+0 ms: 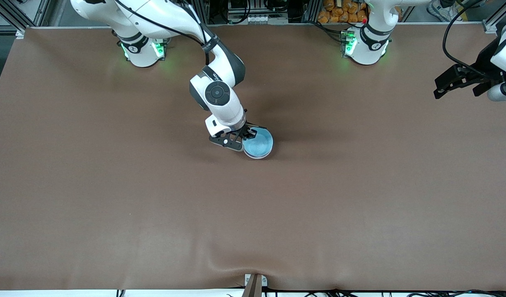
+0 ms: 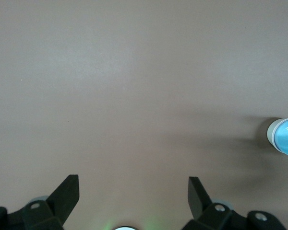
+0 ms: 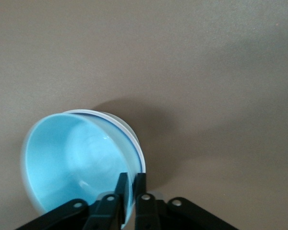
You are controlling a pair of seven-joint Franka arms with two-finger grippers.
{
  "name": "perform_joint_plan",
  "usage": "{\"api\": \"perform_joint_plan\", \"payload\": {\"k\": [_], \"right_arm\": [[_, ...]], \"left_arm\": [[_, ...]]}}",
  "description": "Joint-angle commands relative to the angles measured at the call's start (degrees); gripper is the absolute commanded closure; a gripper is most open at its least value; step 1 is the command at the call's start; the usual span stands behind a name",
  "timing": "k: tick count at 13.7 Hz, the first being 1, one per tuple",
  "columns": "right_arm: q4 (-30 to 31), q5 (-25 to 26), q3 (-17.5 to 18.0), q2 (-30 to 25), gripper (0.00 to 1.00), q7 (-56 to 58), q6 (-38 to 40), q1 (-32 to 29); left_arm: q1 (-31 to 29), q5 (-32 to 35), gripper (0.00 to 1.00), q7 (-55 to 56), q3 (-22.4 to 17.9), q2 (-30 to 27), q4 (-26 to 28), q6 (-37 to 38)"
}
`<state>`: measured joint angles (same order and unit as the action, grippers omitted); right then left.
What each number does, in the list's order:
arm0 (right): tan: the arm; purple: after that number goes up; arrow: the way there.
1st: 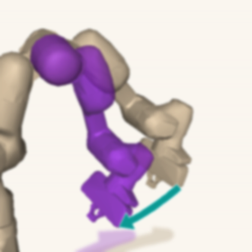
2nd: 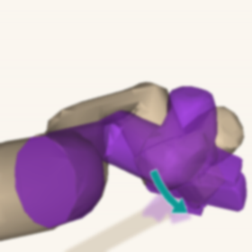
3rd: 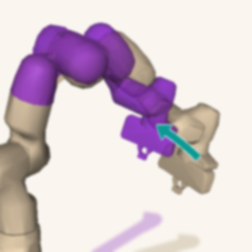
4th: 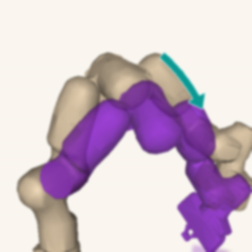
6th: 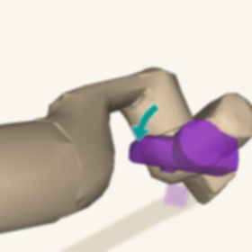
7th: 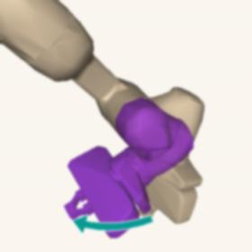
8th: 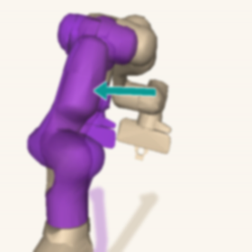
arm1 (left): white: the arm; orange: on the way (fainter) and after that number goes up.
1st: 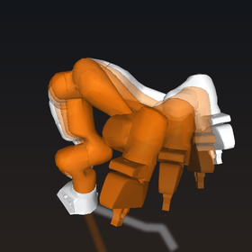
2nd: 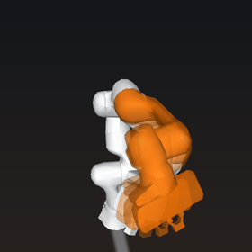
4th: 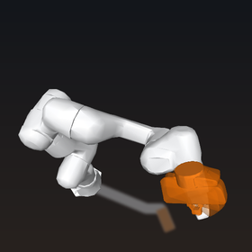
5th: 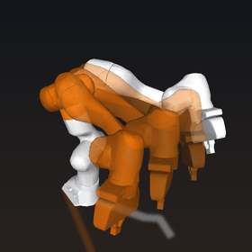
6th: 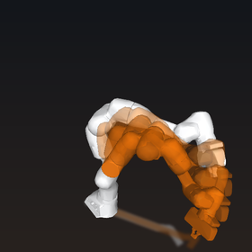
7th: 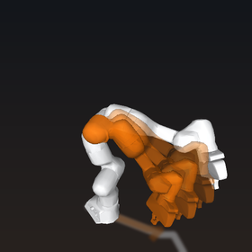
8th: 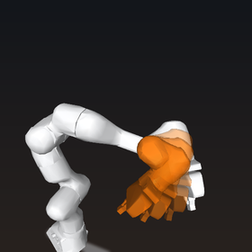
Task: Stack pink and blue bowls on white bowl
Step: 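Lower the blue bowl into the pink bowl and open the right gripper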
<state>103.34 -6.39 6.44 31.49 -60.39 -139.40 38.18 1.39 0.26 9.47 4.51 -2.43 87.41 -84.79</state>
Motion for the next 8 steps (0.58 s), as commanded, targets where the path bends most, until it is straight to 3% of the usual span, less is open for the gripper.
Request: {"api": "perform_joint_plan", "payload": {"k": [1,5,8], "right_arm": [[-1.82,1.73,-0.99,-0.46,0.0,-2.54,0.35,0.58],[-2.36,8.48,-6.51,-6.16,0.0,1.56,2.53,-0.48],[-2.44,8.68,-8.73,-10.56,0.0,16.21,10.79,-5.29]], "left_arm": [[-0.08,0.27,0.0,-0.51,0.15,-0.55,1.01,-0.99],[-0.08,0.18,0.0,-0.68,0.15,-0.12,0.84,-1.43],[-0.08,0.18,0.0,-0.94,0.15,-0.11,0.92,-1.35]]}}
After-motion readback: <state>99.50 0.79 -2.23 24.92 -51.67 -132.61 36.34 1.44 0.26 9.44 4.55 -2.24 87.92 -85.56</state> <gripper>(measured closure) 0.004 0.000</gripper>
